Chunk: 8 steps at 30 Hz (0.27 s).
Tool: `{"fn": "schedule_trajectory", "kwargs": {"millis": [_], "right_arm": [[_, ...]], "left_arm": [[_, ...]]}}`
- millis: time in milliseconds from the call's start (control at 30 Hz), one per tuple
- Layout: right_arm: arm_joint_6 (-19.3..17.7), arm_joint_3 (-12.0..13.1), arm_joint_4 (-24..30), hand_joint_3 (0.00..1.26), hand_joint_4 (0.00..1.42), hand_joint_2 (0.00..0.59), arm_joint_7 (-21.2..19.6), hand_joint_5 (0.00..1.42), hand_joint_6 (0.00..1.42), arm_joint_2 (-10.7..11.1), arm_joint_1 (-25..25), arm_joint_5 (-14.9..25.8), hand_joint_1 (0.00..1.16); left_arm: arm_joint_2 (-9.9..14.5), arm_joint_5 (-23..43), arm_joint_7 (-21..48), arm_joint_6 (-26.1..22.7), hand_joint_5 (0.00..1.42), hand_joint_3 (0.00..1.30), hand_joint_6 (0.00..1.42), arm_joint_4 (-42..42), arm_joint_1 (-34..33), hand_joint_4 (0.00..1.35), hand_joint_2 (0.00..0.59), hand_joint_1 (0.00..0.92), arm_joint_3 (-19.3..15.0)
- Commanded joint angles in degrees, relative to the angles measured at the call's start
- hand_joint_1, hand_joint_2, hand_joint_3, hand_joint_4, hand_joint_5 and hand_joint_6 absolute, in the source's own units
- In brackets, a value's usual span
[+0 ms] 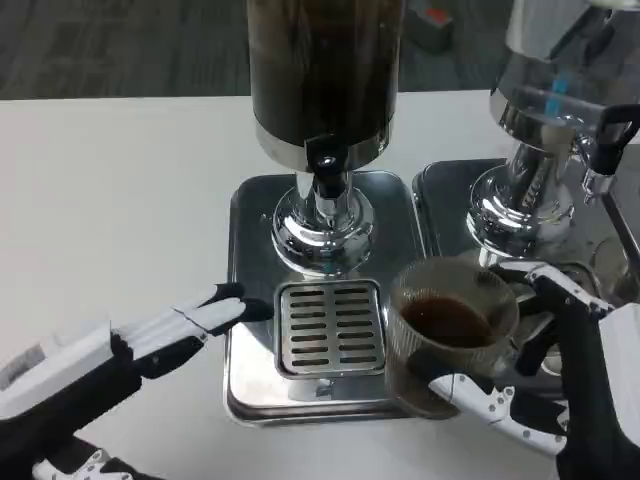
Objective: Grasp the cup under the faucet to collect the drink, then remove the cup.
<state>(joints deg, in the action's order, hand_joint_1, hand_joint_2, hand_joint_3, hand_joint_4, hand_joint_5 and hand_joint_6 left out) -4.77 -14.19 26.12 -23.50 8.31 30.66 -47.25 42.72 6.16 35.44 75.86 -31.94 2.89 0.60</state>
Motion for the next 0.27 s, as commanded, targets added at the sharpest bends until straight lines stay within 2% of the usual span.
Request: {"fn": "schedule_trajectory", "kwargs": {"millis": [33, 267], "right_arm": [[-2.8, 0.5, 2.2, 0.67, 0.74, 0.108, -2.6, 0.99, 1.35, -0.7, -0.2, 0.0, 0.97], [-3.6, 0.5, 2.9, 0.67, 0.75, 0.107, -2.9, 0.99, 1.35, -1.1, 0.9, -0.3, 0.97]], "left_arm": [[1.1, 0.3, -0.8, 0.9, 0.0, 0.09, 0.21, 0.7, 0.9, 0.0, 0.068, 0.0, 0.3], [1.6, 0.2, -0.9, 2.7, 0.0, 0.09, 0.21, 1.5, 1.5, 0.0, 0.068, 0.0, 1.0]]}}
